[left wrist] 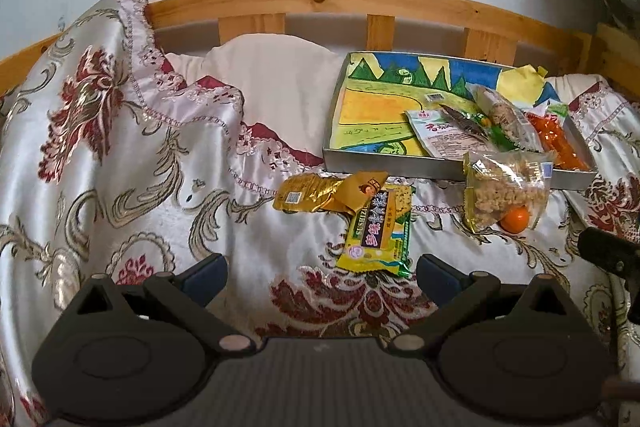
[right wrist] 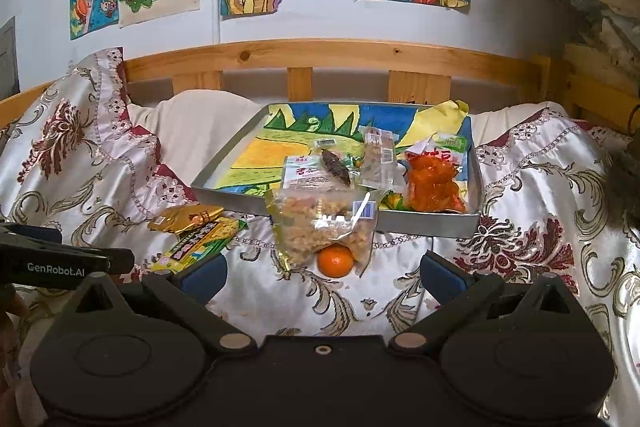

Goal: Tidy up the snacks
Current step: 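Move both tools back over the remaining snacks beside the tray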

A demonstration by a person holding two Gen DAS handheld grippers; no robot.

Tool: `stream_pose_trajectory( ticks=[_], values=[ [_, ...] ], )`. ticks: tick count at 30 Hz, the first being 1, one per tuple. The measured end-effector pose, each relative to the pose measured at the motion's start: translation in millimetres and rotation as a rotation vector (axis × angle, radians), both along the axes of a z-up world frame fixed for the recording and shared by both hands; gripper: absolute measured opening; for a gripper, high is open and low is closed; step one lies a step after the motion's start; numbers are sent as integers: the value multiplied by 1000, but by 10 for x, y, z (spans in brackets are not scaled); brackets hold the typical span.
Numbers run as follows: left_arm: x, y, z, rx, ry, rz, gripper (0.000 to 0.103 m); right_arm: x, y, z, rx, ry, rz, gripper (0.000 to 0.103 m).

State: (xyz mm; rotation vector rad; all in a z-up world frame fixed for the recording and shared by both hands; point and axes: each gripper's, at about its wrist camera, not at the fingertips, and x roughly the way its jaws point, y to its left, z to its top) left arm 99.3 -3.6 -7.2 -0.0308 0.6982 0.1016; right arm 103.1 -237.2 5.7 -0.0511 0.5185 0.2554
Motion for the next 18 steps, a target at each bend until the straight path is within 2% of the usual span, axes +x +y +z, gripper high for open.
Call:
stream_pose_trajectory(
  ticks=[11, 18],
  values=[
    [267, 3, -111, -17, 39, 2, 102, 357, -17, -175, 88, 84, 53, 102],
    [420, 12, -190, -20, 57, -18, 102, 664, -95, -306, 99, 95, 68, 102]
  ],
)
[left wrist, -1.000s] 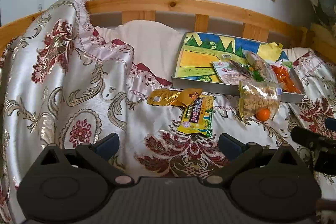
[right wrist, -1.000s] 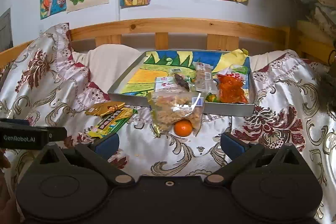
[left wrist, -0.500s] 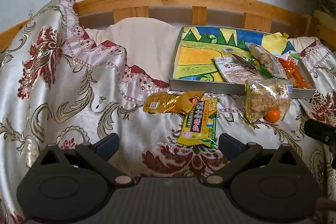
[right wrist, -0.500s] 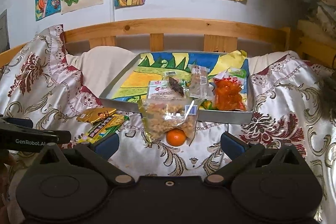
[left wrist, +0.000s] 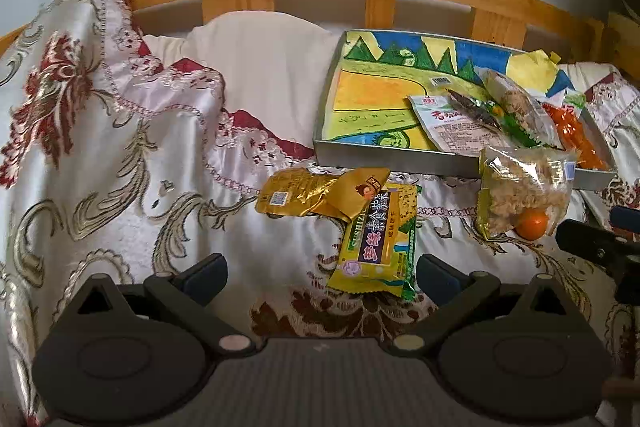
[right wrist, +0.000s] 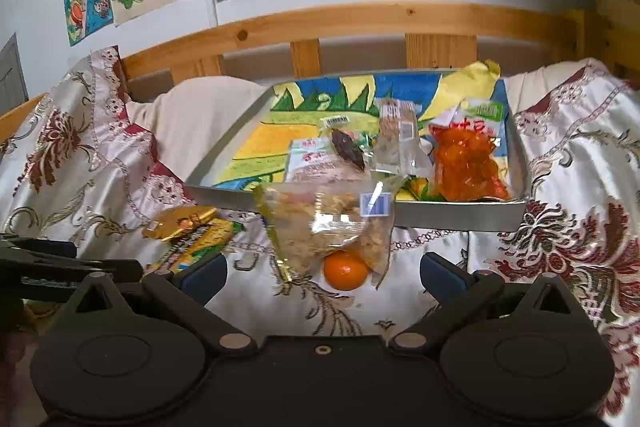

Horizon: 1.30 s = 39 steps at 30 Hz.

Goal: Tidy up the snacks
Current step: 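Move both tools back over the remaining snacks beside the tray, then grasp yellow-green biscuit packet with left tool while right tool grasps clear puffed-snack bag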

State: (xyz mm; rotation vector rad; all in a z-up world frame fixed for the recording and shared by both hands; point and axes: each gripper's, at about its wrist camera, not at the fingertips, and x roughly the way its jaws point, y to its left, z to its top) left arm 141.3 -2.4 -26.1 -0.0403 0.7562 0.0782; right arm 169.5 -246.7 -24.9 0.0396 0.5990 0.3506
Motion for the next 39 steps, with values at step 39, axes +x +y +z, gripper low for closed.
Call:
stream_pose_trajectory(
  ticks=[39],
  values=[
    [550, -201, -336, 61, 127, -147, 84, 550, 75, -279, -34, -22, 152, 71]
  ],
)
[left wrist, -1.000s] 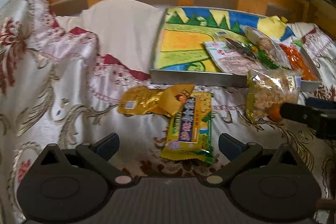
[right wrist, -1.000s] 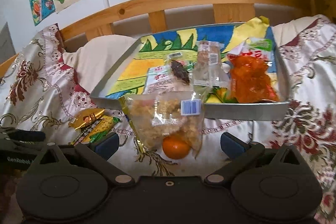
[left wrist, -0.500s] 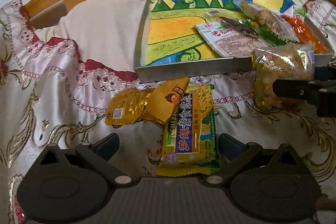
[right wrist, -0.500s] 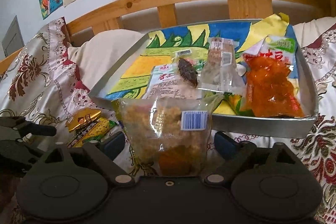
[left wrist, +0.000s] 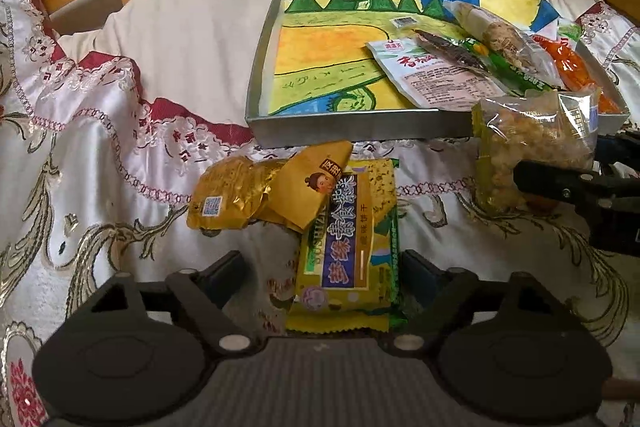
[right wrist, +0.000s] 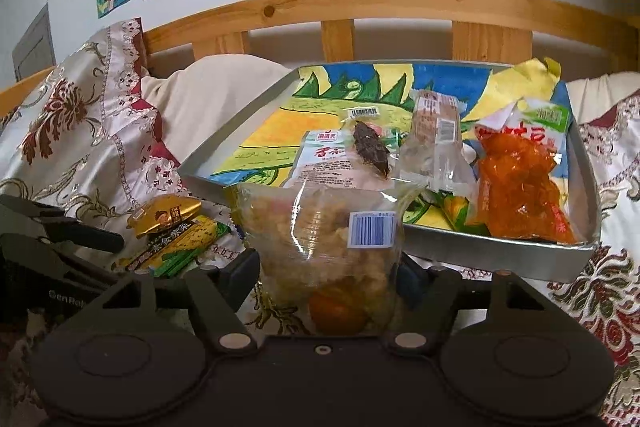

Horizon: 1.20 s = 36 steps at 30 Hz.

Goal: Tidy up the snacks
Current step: 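Grasp yellow-green biscuit packet with left tool while right tool grasps clear puffed-snack bag, then carry biscuit packet in left tool while right tool carries snack bag toward tray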

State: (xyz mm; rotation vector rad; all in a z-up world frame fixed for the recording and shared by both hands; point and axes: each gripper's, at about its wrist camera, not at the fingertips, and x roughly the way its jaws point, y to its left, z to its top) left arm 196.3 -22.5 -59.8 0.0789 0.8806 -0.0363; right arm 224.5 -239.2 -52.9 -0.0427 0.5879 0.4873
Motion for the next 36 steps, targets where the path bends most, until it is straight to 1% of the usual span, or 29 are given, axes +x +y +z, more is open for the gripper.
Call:
stream_pose_trajectory(
  ticks=[5, 7, 9, 12, 13, 15, 17, 20, 22, 25, 30, 36],
  values=[
    [-32, -41, 28, -9, 19, 5, 71, -71, 26, 13, -32, -34, 13, 67],
    [-41, -43, 41, -20, 23, -6, 62, -103, 34, 23, -45, -46, 18, 66],
    [-46, -38, 48, -28, 25, -7, 59, -138, 50, 31, -61, -64, 23, 65],
    [-44, -9, 49, -46, 25, -8, 61, -167, 66, 36, -78, -78, 30, 63],
    [-32, -3, 47, -47, 24, -10, 66, -172, 70, 32, -80, -78, 31, 63],
    [5, 3, 40, -39, 21, -5, 72, -176, 68, 30, -83, -81, 30, 63],
    [55, 16, 33, -50, 20, -5, 72, -171, 60, 36, -79, -81, 29, 63],
    [96, 52, 40, -94, 28, 7, 63, -175, 56, 38, -74, -82, 28, 62],
    [87, 53, 53, -99, 32, 6, 54, -181, 63, 42, -75, -87, 31, 61],
    [57, 59, 69, -104, 34, 4, 52, -196, 71, 49, -76, -98, 38, 61],
    [-42, 149, 129, -222, 67, 44, 52, -241, 93, 86, -86, -132, 49, 60],
    [-258, 134, 200, -276, 94, 43, 52, -312, 98, 157, -87, -180, 51, 60]
  ],
)
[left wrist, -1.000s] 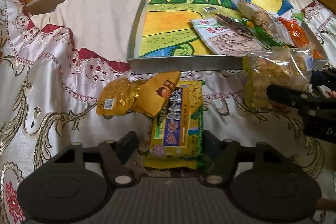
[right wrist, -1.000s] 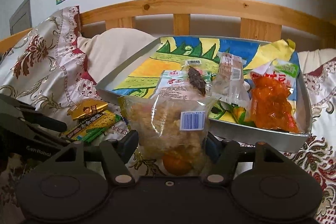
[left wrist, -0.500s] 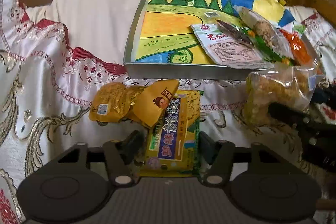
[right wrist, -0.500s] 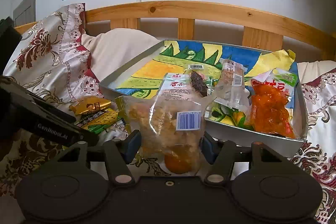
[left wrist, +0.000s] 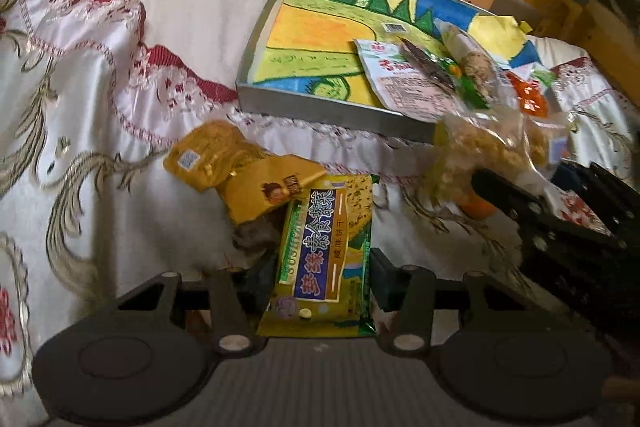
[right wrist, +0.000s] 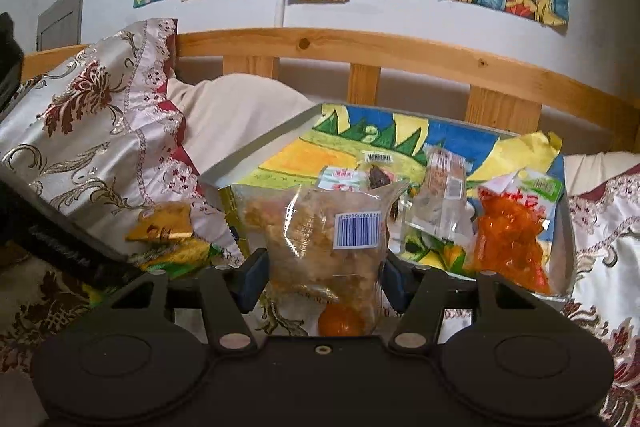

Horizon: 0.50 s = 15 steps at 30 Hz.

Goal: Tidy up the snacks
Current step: 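Carry biscuit packet in left tool while right tool carries snack bag toward tray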

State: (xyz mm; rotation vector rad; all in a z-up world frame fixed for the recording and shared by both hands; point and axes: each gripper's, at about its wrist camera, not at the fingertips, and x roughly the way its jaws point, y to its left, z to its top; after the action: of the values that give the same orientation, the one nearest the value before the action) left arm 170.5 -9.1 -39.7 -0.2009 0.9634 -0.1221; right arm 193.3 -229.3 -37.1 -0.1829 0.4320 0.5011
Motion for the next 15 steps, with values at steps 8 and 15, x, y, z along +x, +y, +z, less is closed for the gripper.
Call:
stream_pose_trajectory(
  ticks=[8, 15],
  values=[
    [-90, -75, 217, -20, 31, -39, 51, -81, -44, 152, 40, -93, -26, 60],
    [-106, -140, 495, -5, 34, -55, 51, -24, -128, 240, 85, -115, -73, 60]
  ],
)
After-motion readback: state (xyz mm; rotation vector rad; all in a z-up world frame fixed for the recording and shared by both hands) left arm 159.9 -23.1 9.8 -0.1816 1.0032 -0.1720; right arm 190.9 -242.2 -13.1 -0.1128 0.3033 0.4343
